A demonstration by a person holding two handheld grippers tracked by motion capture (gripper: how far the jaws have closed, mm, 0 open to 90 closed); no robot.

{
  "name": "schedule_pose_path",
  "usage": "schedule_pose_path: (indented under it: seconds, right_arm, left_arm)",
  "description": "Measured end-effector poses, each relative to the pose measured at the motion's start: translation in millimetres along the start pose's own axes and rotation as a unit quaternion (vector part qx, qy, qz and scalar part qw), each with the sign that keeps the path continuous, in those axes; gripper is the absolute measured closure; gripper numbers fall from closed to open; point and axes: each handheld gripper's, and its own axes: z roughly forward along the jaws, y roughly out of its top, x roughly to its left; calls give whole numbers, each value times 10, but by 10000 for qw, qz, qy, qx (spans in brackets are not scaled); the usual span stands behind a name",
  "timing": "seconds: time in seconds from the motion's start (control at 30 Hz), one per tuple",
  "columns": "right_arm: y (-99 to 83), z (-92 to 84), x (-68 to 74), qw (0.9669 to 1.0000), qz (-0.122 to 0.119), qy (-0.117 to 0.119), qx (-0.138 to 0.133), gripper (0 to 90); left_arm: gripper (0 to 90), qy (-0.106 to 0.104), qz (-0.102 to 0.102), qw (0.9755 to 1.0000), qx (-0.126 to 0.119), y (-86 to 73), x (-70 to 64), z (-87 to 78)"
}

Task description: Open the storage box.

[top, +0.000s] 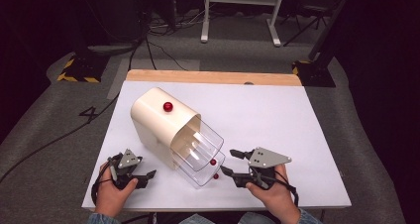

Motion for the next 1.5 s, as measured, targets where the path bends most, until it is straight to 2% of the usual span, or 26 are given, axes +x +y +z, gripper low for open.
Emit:
schedule_pose_path:
  seconds: [0.13,0.17,0.2,0.27,0.3,0.33,0.37,0.53,0.57,0.63,0.7,0.73,0.8,0.9,0.93,0.97,1.0,1.1,1.13,1.17,1.2,1.23,1.33,1.4,1.43,1.5]
  right_arm:
    - [-12,-109,-136,9999,39,-150,40,388]
    - [-26,-182,-243,9996,92,-267,62,383]
    - [-26,-182,-243,9996,92,-267,62,383]
    - [-53,-291,-413,9989,271,-366,101,374]
    - [-53,-291,-413,9989,271,-366,101,374]
    - [-72,-356,-517,9983,360,-431,138,367]
    - [-72,-356,-517,9983,360,-431,138,367]
    - [-131,-503,-732,9964,604,-524,265,344]
    - [-162,-554,-806,9957,671,-544,327,323]
    - [-180,-577,-840,9953,689,-559,389,308]
    - [-248,-656,-932,9942,589,-552,712,270]
    - [-248,-656,-932,9942,589,-552,712,270]
    - [-327,-749,-1012,9920,776,-620,783,247]
    - [-382,-822,-1068,9903,785,-684,918,237]
    - [-439,-895,-1122,9882,826,-756,1043,220]
    - [-439,-895,-1122,9882,826,-756,1043,220]
    - [-502,-965,-1178,9856,932,-826,1141,210]
    - [-616,-1049,-1270,9816,1108,-892,1272,184]
    - [-616,-1049,-1270,9816,1108,-892,1272,184]
    - [-699,-1089,-1326,9780,1210,-934,1417,178]
    - [-699,-1089,-1326,9780,1210,-934,1417,178]
    - [-781,-1119,-1374,9745,1262,-1044,1534,169]
    - [-858,-1142,-1412,9723,1276,-1117,1607,169]
    - [-973,-1142,-1445,9682,1352,-1166,1752,169]
    - [-973,-1142,-1445,9682,1352,-1166,1752,169]
    - [-1096,-1124,-1467,9640,1275,-1118,2048,169]
  left_arm:
    - [278,5,5,10000,-3,-1,0,0]
    - [278,-6,-3,10000,-3,0,1,0]
    - [278,-18,-15,10000,-7,0,5,-1]
    - [278,-29,-42,10000,-8,-1,6,-1]
    - [277,-29,-42,10000,-8,-1,6,-1]
    - [277,-19,-13,10000,-4,1,5,0]
    - [277,-19,-13,10000,-4,1,5,0]
    - [278,-17,-13,10000,-7,0,4,0]
    - [278,-17,-11,10000,-5,0,3,-1]
    - [277,-14,-9,10000,-3,0,2,-1]
    - [277,-10,-5,10000,-5,-1,1,-1]
    - [277,-7,-2,10000,-3,0,1,-1]
    - [277,-10,-7,10000,-9,2,4,1]
    - [277,-12,-14,10000,4,4,8,0]
    - [277,-12,-12,10000,4,4,9,0]
    - [277,-12,-12,10000,4,4,9,0]
    - [277,-7,-11,10000,2,5,10,0]
    - [277,-22,-13,10000,14,6,13,-2]
    - [277,-22,-13,10000,14,6,13,-2]
    - [276,-43,-34,10000,12,5,14,-2]
    - [276,-49,-40,10000,6,5,16,-2]
    - [276,-56,-43,10000,5,5,17,-2]
    - [276,-59,-44,10000,5,6,18,-2]
    - [277,-58,-44,10000,4,5,18,-2]
    - [277,-55,-41,10000,6,5,17,-2]
    - [277,-50,-40,10000,7,5,16,-1]
